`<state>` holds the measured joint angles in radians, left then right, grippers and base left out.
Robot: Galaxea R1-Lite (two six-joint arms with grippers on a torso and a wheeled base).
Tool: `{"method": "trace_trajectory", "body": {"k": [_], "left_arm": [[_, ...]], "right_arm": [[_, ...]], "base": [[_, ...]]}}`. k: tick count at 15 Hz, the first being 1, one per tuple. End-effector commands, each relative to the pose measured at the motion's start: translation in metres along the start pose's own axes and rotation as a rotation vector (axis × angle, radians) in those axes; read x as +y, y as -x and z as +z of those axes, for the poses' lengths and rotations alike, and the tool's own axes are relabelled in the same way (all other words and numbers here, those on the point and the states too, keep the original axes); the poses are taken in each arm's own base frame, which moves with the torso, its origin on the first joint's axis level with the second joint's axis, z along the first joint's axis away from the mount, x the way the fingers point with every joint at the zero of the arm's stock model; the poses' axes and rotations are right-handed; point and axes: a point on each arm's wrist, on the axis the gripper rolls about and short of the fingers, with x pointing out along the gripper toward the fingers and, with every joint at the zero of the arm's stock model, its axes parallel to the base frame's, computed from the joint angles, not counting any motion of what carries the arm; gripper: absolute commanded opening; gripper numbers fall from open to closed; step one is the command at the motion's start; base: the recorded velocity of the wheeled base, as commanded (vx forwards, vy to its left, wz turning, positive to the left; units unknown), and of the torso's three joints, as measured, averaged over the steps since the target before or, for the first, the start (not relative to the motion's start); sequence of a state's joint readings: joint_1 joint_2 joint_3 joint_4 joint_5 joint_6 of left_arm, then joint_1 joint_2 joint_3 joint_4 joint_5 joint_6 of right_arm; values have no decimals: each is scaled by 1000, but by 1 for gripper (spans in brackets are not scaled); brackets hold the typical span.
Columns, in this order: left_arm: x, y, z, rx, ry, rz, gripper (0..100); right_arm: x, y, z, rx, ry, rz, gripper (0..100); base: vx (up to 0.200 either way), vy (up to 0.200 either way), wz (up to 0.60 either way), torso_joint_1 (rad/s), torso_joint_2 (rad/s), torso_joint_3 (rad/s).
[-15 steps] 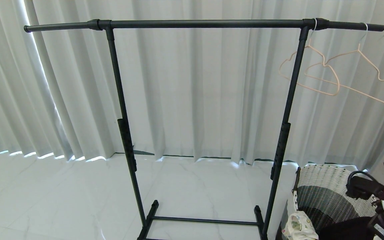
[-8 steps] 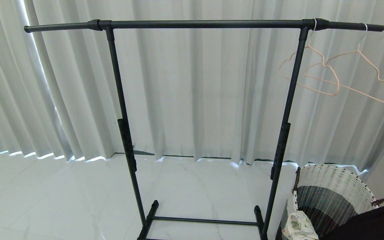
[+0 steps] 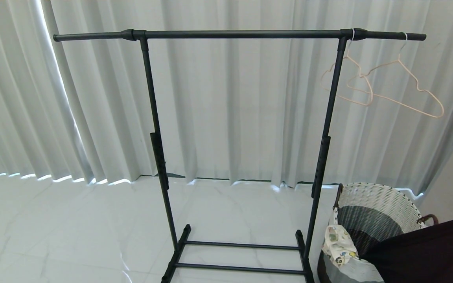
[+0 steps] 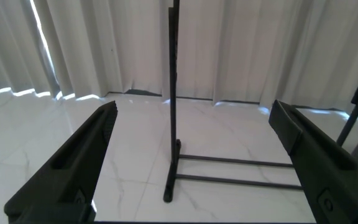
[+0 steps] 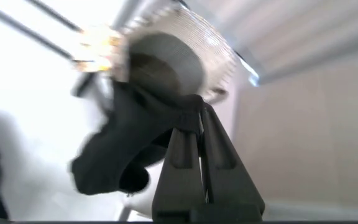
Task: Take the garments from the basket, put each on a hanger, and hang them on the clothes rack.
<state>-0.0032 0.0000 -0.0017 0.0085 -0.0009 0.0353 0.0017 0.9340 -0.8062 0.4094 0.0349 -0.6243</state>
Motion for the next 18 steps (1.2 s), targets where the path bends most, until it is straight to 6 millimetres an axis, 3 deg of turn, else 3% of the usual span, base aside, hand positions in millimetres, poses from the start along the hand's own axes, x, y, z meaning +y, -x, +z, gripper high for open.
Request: {"method": "trace_trajectory", "body": {"k": [1,4,8,13,16,17,18], "left_arm": [[0,0,0,1,3,-1,100],[0,0,0,-1,2,-1,100],[0,0,0,-1,3,-1,100],[0,0,0,1,25,2,100],[0,0,0,-2,9,-5,100],[0,2,9,-29,9,-32,100],[-1,4,34,-61,17,-132,100]], "right_arm": [[3,-8,5,-17,24,70,0],[15,-21,15,-58,91,229,0],[48,-51,36,-56,189,455,0],[73,-89,55,-43,163,520,0],[82,-94,57,-30,188,555,0],[82,-97,62,-39,187,551,0],[82,-99,66,-46,184,549,0]], "base": [[-200,0,0,2,7,2],[-67,0,0,-1,1,6],[0,0,0,0,0,0],[0,0,0,0,0,0],[0,0,0,0,0,0],[0,0,0,0,0,0],[0,0,0,0,0,0]]}}
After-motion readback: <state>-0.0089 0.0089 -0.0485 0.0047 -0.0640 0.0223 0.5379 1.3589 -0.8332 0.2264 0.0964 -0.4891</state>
